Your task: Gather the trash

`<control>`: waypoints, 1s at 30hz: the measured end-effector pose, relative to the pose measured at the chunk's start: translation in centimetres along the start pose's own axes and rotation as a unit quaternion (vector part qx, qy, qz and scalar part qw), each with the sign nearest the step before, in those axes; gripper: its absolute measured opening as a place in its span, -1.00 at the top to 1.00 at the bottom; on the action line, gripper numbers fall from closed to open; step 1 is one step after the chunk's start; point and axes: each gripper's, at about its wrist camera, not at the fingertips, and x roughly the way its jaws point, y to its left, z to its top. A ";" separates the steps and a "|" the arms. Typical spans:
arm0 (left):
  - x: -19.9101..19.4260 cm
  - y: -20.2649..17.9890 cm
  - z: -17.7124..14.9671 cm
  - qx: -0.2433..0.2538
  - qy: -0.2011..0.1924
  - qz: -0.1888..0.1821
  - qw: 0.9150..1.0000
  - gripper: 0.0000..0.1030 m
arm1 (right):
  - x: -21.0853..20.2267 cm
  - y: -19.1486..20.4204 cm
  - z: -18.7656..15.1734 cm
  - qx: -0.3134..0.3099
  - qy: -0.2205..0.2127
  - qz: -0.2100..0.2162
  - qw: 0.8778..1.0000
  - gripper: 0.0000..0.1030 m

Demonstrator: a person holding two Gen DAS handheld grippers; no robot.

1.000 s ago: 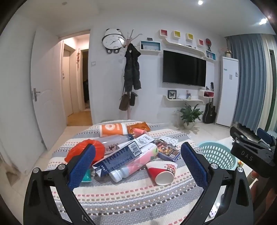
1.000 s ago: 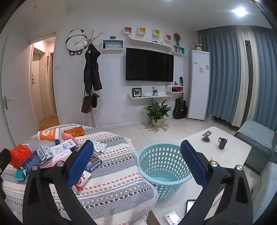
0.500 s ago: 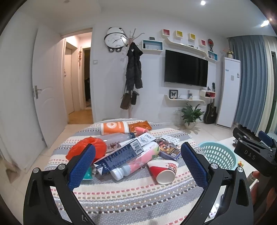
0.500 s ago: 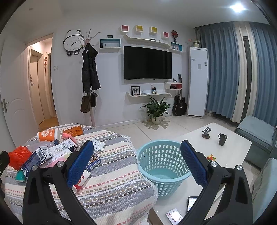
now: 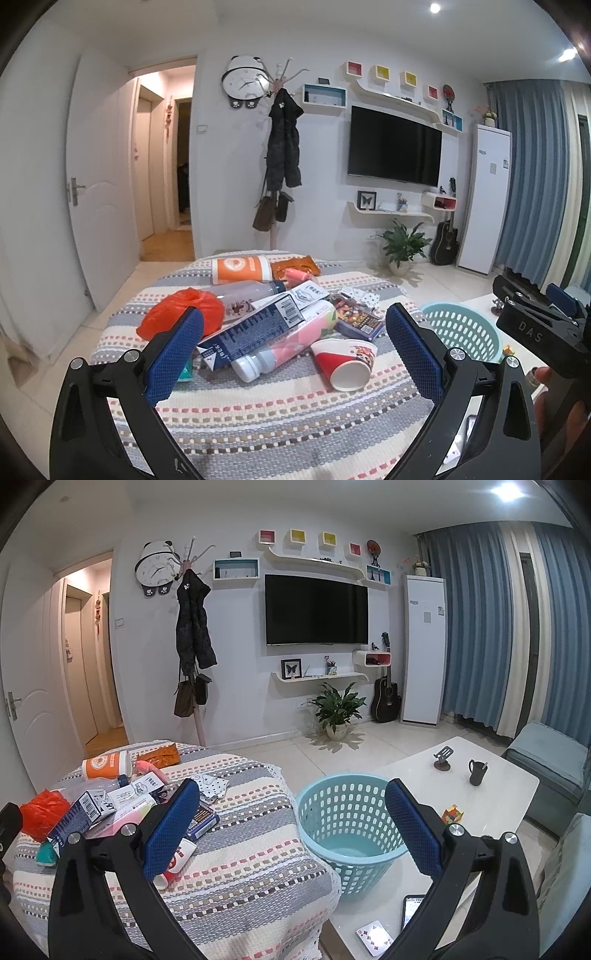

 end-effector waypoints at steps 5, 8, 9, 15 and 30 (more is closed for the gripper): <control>0.0 -0.1 0.0 -0.001 0.000 -0.001 1.000 -0.85 | 0.1 -0.2 0.1 0.000 0.003 -0.001 1.000 -0.85; 0.0 0.0 -0.1 -0.002 0.003 -0.001 1.000 -0.85 | 0.2 -0.2 0.1 0.000 0.005 -0.001 1.000 -0.85; -0.1 0.0 -0.1 -0.003 0.003 -0.002 1.000 -0.85 | 0.2 -0.2 0.1 -0.001 0.006 -0.001 1.000 -0.85; -0.1 0.0 0.1 -0.004 0.005 -0.003 1.000 -0.85 | 0.1 0.0 0.0 -0.002 0.006 -0.001 1.000 -0.85; 0.0 4.8 0.8 -0.033 -0.003 0.047 0.998 -0.85 | -0.3 1.2 -0.2 -0.021 -0.002 0.004 1.000 -0.85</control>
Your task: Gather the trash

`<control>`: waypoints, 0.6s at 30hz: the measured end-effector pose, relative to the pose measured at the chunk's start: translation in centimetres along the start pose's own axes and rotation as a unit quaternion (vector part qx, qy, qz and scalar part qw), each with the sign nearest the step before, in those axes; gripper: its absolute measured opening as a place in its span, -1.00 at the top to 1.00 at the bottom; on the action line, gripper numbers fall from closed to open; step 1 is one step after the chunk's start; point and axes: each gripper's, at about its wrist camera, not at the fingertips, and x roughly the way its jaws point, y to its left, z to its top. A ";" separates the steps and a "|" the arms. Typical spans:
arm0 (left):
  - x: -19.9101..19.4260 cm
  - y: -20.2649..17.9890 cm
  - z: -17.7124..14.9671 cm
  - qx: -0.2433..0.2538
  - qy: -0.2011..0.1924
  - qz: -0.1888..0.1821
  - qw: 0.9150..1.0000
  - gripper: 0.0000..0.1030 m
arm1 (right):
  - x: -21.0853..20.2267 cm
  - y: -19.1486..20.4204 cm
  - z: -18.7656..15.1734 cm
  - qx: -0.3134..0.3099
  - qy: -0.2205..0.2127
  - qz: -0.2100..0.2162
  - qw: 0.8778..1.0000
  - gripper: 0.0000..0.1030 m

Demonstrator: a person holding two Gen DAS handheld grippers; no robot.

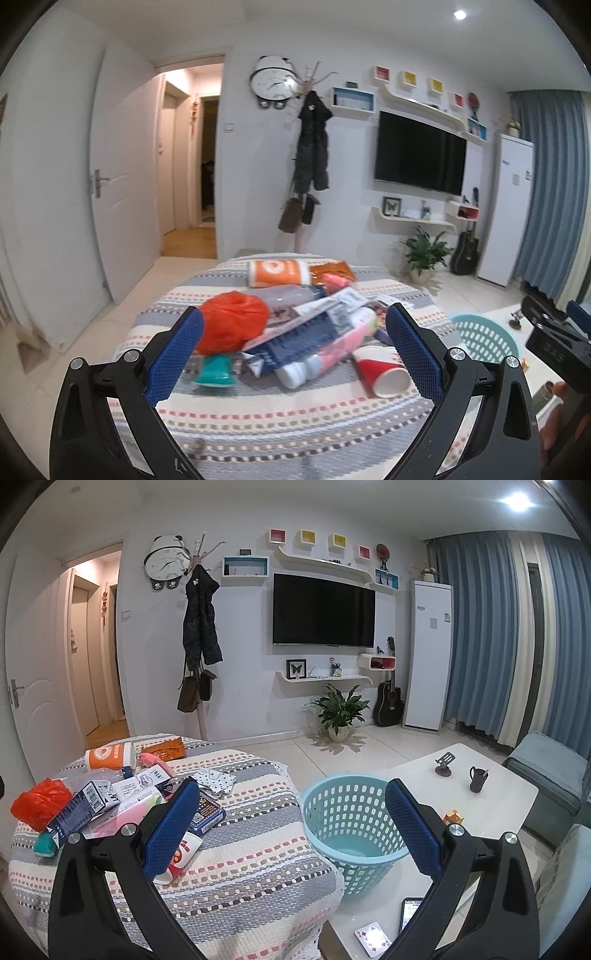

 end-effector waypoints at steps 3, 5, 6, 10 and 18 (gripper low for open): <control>-0.1 0.8 0.2 -0.005 -0.001 0.007 1.000 -0.85 | 0.0 0.2 0.1 -0.002 0.000 0.004 1.000 -0.85; 0.1 1.3 0.4 -0.005 -0.002 0.013 1.000 -0.85 | 0.0 0.5 0.0 -0.006 0.002 0.007 1.000 -0.85; 0.2 1.7 0.5 -0.006 -0.002 0.017 1.000 -0.85 | 0.0 0.6 -0.1 -0.008 0.003 0.010 1.000 -0.85; 0.6 3.4 0.6 -0.020 0.003 0.029 0.999 -0.85 | 0.2 1.9 -0.5 -0.029 0.002 0.016 0.999 -0.79; 5.3 8.1 0.8 -0.034 0.070 0.019 0.997 -0.85 | 2.5 4.5 -2.6 -0.039 0.050 0.063 0.996 -0.59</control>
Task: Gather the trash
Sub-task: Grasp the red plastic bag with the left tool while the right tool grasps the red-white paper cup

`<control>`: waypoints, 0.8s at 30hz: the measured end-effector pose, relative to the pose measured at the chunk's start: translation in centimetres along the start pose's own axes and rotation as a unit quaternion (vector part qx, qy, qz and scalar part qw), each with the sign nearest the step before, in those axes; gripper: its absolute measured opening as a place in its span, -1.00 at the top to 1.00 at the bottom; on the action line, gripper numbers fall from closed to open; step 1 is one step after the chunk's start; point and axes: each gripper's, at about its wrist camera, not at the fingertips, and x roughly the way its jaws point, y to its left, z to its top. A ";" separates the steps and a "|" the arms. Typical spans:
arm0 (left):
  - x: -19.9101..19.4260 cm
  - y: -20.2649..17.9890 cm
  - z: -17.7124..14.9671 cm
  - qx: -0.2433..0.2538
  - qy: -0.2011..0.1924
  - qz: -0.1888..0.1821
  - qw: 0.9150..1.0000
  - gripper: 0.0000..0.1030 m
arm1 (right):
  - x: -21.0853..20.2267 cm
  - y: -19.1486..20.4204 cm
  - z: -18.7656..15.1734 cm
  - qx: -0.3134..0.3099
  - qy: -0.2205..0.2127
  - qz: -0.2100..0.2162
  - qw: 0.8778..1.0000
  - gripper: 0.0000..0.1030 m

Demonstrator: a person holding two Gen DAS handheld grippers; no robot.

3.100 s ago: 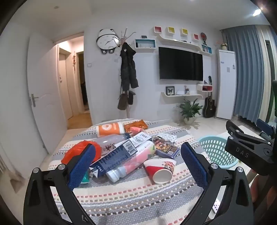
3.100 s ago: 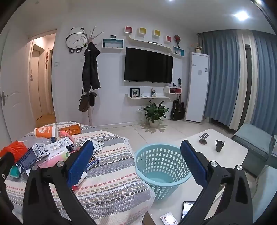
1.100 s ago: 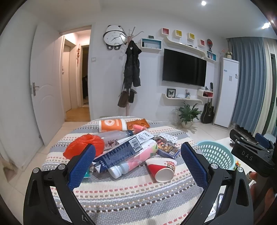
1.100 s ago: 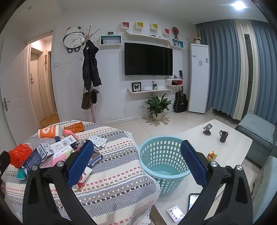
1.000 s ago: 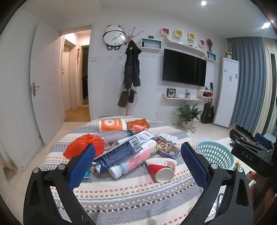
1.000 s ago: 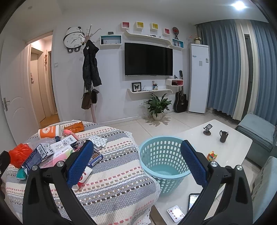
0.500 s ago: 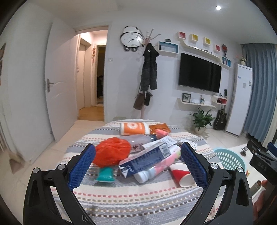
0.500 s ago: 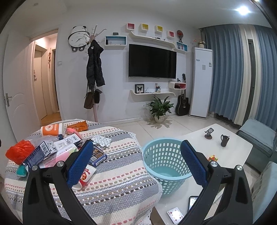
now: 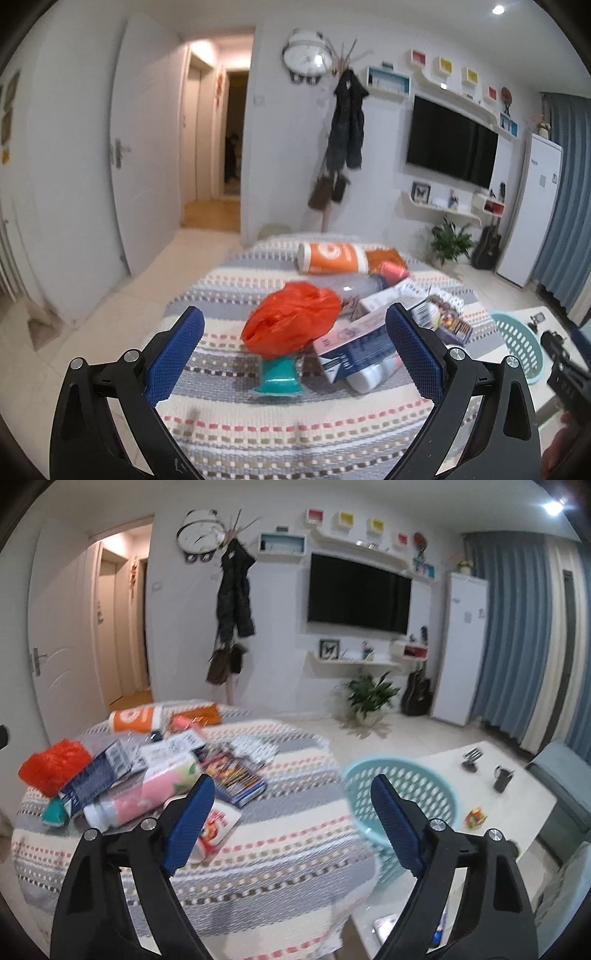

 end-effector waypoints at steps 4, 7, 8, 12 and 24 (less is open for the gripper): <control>3.5 1.5 0.2 -0.014 0.047 -0.041 0.998 -0.85 | 1.7 1.3 -1.1 -0.004 0.029 0.032 0.999 -0.60; 6.0 1.8 0.1 -0.015 0.075 -0.041 0.996 -0.85 | 2.8 2.4 -1.8 -0.010 0.045 0.047 0.998 -0.69; 6.8 1.9 0.2 -0.013 0.087 -0.042 0.995 -0.85 | 3.0 2.7 -2.0 -0.010 0.048 0.051 0.997 -0.74; 9.3 2.1 0.4 -0.012 0.113 -0.043 0.993 -0.85 | 4.4 4.1 -2.8 -0.020 0.067 0.063 0.996 -0.75; 14.3 1.9 -0.1 -0.008 0.180 -0.042 0.983 -0.12 | 9.2 5.2 -3.7 0.023 0.166 0.106 0.980 -0.78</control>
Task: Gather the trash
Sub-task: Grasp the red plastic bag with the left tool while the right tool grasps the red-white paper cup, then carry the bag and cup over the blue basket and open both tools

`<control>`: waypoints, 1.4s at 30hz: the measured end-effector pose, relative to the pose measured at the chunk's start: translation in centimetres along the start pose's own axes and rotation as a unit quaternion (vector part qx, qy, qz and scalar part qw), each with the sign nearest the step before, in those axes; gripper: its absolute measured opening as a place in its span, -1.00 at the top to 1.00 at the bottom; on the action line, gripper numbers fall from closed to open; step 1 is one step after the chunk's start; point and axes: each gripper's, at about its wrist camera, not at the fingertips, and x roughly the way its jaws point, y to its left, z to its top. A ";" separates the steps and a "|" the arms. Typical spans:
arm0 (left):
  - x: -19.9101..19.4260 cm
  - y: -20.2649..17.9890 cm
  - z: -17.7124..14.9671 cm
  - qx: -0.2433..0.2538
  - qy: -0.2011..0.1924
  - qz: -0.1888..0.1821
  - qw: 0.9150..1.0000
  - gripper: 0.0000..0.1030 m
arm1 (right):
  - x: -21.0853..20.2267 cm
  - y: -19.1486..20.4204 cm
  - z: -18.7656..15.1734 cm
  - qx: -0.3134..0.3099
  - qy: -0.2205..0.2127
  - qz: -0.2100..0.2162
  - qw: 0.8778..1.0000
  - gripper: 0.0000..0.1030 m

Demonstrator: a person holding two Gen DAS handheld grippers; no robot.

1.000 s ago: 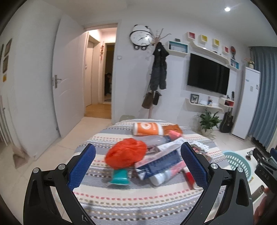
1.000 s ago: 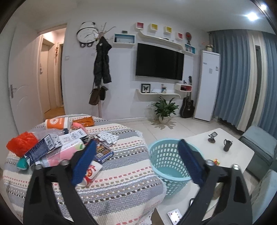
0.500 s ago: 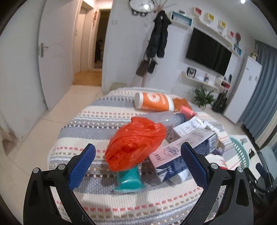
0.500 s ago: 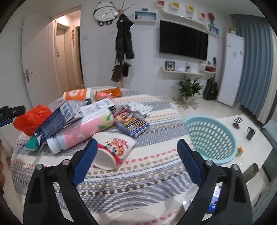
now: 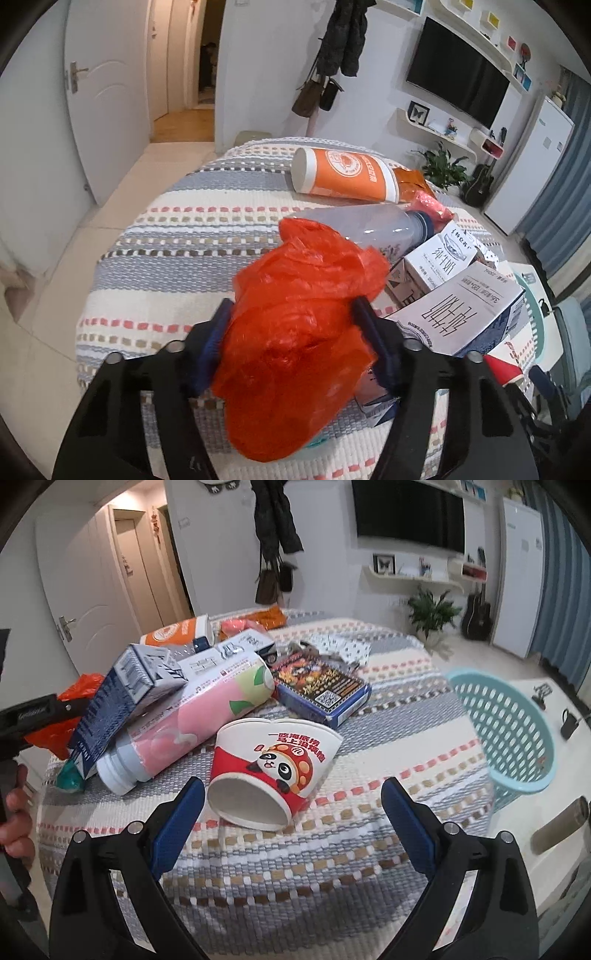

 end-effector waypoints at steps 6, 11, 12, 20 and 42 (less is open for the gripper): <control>-1.4 -0.3 0.0 0.006 -0.023 -0.014 1.000 0.20 | 2.6 0.2 0.8 0.011 0.048 0.014 0.999 -0.78; -3.6 -0.4 0.0 0.004 -0.050 -0.043 0.998 0.23 | 3.1 0.5 0.8 -0.001 0.053 0.013 0.999 -0.37; -3.9 -0.7 0.0 0.005 -0.054 -0.045 0.998 0.23 | 3.0 0.7 0.8 -0.007 0.050 0.009 0.999 -0.34; -7.9 -3.8 0.6 0.029 -0.103 -0.070 0.992 0.23 | 0.0 0.5 1.6 -0.026 -0.006 0.003 1.000 -0.33; -9.1 -20.3 2.4 0.107 -0.139 -0.129 0.976 0.23 | -5.9 -15.9 7.7 0.059 -0.109 -0.093 0.988 -0.33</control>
